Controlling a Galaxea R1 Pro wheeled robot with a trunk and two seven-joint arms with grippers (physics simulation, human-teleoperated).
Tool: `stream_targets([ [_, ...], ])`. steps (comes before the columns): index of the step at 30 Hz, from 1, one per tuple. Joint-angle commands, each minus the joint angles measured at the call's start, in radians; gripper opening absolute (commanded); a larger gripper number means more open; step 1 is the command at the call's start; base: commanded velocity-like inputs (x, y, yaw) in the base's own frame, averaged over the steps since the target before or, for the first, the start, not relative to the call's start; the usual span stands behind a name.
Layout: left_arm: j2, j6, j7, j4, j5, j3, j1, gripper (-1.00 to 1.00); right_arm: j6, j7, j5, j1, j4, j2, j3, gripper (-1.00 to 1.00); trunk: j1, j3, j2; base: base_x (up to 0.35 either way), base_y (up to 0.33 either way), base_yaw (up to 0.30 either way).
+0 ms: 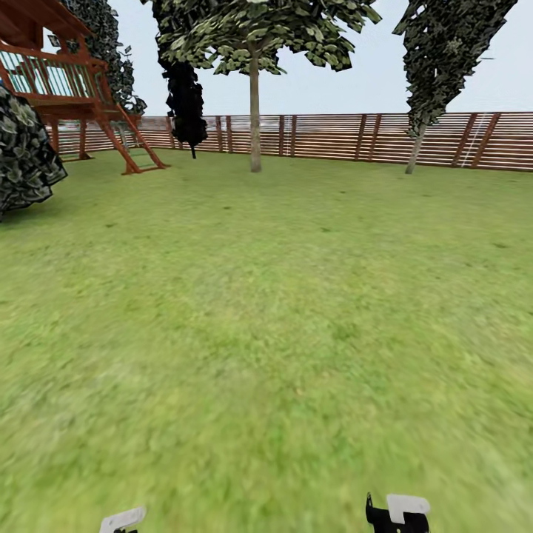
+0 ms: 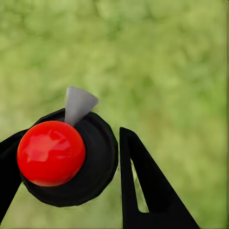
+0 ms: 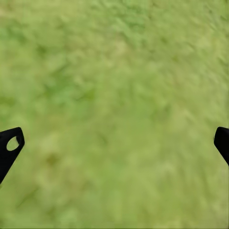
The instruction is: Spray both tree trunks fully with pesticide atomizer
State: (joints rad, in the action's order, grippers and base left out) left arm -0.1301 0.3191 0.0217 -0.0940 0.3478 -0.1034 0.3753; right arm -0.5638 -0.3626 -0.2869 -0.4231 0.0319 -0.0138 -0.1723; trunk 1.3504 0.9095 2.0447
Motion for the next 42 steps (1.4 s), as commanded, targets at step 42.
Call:
stream_targets([
  [42, 0.000, 0.003, 0.003, 0.000, 0.007, -0.009, 0.001, -1.00, -0.002, -0.004, -0.011, 0.000, -0.002, 0.003, -0.007, 1.00, 0.000, 0.005, 0.000, 0.337, 0.000, 0.011],
])
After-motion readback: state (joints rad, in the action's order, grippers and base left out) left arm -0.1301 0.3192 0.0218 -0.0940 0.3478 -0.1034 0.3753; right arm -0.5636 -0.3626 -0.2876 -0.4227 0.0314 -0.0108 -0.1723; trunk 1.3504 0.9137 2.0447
